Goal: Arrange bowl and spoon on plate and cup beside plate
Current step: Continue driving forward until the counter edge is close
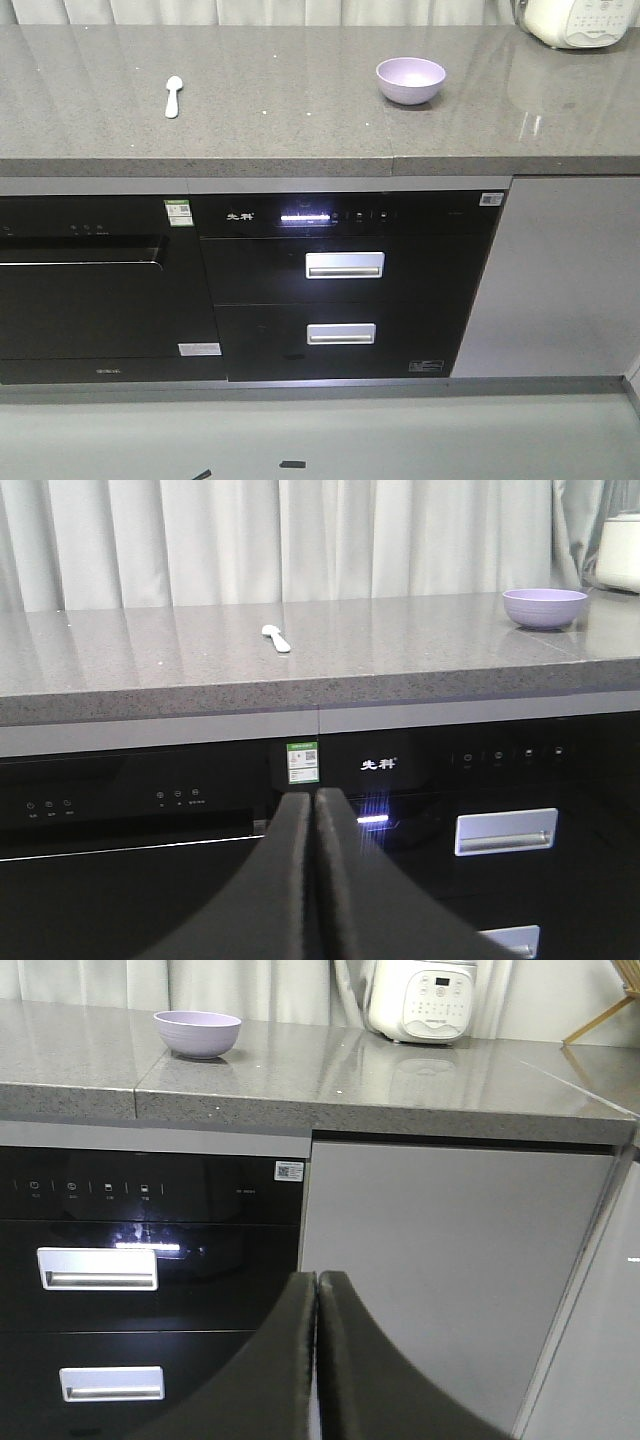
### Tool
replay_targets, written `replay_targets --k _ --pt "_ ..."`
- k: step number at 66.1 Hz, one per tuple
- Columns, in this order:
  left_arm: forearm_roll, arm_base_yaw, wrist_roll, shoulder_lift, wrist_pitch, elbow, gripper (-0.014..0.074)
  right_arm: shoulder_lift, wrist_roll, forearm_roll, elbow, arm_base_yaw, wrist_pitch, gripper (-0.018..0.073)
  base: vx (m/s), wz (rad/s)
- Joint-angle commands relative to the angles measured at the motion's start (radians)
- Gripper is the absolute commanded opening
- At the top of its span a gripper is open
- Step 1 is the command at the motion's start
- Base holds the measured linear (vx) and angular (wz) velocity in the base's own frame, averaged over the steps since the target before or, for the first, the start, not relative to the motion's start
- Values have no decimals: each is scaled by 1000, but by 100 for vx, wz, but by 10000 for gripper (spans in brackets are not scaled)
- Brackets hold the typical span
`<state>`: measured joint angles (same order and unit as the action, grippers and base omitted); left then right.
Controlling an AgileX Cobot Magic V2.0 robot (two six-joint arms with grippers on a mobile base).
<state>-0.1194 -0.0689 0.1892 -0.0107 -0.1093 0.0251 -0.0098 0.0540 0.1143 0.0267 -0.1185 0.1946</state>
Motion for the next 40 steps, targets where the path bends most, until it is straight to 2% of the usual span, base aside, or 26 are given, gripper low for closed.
replay_targets --k 1,40 --pt "1 0 8 -17 71 30 -6 -12 7 3 17 -3 -77 -6 10 10" --pt "1 0 8 -17 71 30 -6 -12 7 3 17 -3 -75 -6 8 3"
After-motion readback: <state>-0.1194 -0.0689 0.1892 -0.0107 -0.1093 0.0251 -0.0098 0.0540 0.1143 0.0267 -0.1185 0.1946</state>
